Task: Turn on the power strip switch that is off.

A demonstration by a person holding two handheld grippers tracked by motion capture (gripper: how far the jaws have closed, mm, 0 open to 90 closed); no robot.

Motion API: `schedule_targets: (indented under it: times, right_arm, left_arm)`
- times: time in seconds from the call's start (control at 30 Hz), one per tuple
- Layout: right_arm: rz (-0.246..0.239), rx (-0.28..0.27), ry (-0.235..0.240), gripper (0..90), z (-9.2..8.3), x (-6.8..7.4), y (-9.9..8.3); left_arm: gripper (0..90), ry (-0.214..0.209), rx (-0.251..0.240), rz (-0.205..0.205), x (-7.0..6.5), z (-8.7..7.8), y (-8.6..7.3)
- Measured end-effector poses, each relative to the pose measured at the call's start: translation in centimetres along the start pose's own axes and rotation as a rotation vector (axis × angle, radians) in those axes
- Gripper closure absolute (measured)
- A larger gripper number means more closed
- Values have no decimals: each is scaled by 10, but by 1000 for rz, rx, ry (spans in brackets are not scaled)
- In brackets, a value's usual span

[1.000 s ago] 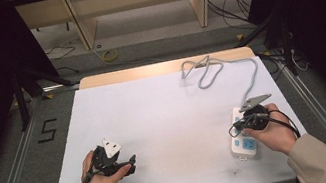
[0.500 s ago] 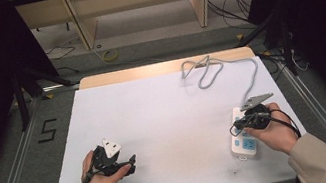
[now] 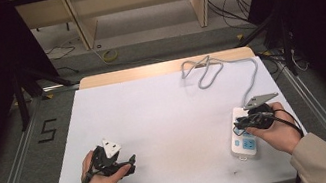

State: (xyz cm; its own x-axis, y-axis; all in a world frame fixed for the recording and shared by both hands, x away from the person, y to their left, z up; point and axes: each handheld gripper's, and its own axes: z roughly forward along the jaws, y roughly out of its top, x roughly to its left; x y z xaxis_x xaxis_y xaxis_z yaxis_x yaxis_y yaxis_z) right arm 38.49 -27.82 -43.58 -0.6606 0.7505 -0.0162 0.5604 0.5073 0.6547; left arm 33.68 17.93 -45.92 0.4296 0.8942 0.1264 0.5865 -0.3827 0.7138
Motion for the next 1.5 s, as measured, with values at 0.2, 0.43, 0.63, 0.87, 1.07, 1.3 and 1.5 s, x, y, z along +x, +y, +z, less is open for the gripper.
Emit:
schedule_targets:
  times: [0.2,0.43,0.63,0.87,1.07,1.3,1.5]
  right_arm:
    - [11,-30,-6,663,-7,-3,-4]
    - [30,-63,-23,588,-16,-10,-12]
    - [33,-74,-27,549,-19,-11,-17]
    - [35,-83,-26,525,-21,-10,-19]
    - [38,-91,-26,501,-22,-11,-20]
    - [51,-102,-26,465,-23,-12,-24]
    - [75,-117,-39,425,-26,-16,-30]
  left_arm:
    - [168,0,1,0,0,0,0]
    - [168,-1,1,-1,0,0,0]
    - [168,-1,1,-1,0,0,0]
    - [168,-1,-1,-3,0,0,0]
    - [168,-2,1,-1,0,0,0]
    - [168,-2,1,-1,0,0,0]
    - [168,-3,1,0,0,-1,-1]
